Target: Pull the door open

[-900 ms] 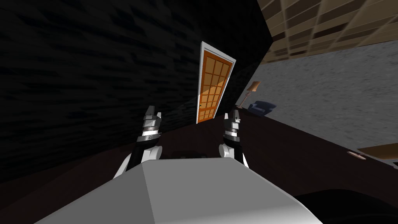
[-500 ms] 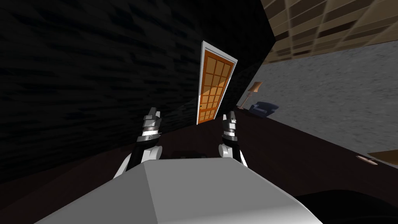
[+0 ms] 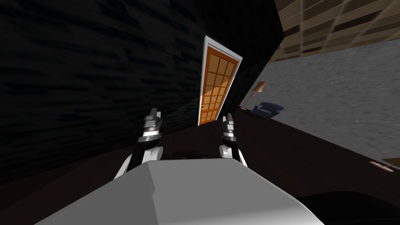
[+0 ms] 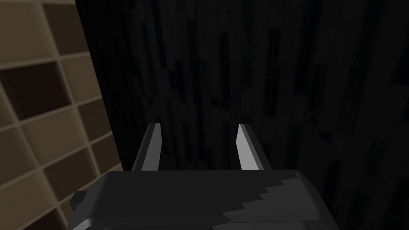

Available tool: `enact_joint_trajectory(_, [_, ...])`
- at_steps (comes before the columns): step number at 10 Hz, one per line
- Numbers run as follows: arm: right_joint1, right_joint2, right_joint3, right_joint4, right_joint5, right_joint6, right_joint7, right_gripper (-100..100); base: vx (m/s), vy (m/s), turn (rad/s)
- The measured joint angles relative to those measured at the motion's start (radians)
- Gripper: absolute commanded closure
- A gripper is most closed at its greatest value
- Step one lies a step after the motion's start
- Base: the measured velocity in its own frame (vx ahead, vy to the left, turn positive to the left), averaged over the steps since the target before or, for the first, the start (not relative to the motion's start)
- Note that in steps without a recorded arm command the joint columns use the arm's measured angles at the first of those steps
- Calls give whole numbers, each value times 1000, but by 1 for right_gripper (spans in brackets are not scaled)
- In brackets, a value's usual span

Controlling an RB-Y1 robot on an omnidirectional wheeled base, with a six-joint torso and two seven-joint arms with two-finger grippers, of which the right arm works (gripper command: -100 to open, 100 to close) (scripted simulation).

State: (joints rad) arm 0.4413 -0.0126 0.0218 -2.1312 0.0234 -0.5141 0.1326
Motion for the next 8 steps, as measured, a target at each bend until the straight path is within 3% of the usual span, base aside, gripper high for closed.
enact_joint_trajectory(8, [-54, -39, -21, 164, 45, -47, 110, -100, 100, -4, 28])
